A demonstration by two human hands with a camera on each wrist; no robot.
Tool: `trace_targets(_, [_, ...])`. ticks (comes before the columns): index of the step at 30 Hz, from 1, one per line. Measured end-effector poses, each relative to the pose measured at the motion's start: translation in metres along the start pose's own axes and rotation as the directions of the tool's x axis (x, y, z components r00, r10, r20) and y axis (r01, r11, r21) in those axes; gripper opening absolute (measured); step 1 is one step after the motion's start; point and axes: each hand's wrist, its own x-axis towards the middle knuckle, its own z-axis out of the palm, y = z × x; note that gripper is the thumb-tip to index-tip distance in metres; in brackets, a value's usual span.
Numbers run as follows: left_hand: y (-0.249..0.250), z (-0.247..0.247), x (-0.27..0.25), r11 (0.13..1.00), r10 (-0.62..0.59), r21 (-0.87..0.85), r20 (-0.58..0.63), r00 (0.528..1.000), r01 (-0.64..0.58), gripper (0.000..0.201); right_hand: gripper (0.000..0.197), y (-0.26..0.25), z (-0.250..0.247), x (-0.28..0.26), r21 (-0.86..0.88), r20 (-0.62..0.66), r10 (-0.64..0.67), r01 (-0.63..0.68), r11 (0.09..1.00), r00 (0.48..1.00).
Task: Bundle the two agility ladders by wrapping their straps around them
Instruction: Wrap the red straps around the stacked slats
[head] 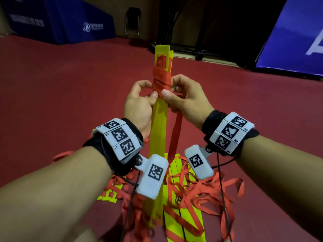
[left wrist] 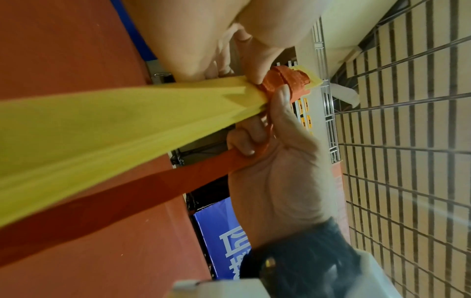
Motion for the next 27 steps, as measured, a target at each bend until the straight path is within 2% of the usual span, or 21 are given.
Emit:
trace_targets(7, [-0.02,0.011,0.01,0.999,-0.006,0.036,-0.081,0.997,0.009,0.021,0.021,0.024,-0.005,0.009,0.112,0.001,0.029,-0.028,0.993,1.0])
trace_targets(10, [-0.026,0.011,0.01,0.994,-0.08,0.077,-0.023,0.997,0.081,0.019,0.027,0.036,-0.003,0.011,0.14,-0.04,0.057,-0.051,0.989,0.998])
trace_targets(14, [-0.038,0.012,0.011,0.984,-0.12,0.135,0.033,0.992,0.115,0.023,0.035,0.05,-0.002,0.017,0.129,-0.128,0.081,-0.064,0.99,0.988])
trace_targets(18, [-0.046,0.021,0.009,0.964,-0.179,0.215,0.101,0.979,0.154,0.027,0.033,0.058,-0.012,0.025,0.129,-0.196,0.105,-0.08,0.988,0.975])
trace_targets(20, [-0.049,0.025,0.011,0.962,-0.146,0.249,0.115,0.983,0.114,0.027,0.024,0.061,-0.017,0.026,0.134,-0.169,0.094,-0.072,0.988,0.981])
trace_targets(23, [-0.054,0.025,0.014,0.967,-0.106,0.241,0.067,0.992,0.087,0.027,0.011,0.061,-0.022,0.024,0.148,-0.088,0.074,-0.061,0.987,0.993])
trace_targets(27, [-0.058,0.018,0.016,0.971,-0.098,0.22,0.019,0.995,0.091,0.027,0.012,0.068,-0.023,0.02,0.068,-0.062,0.063,-0.059,0.996,0.996])
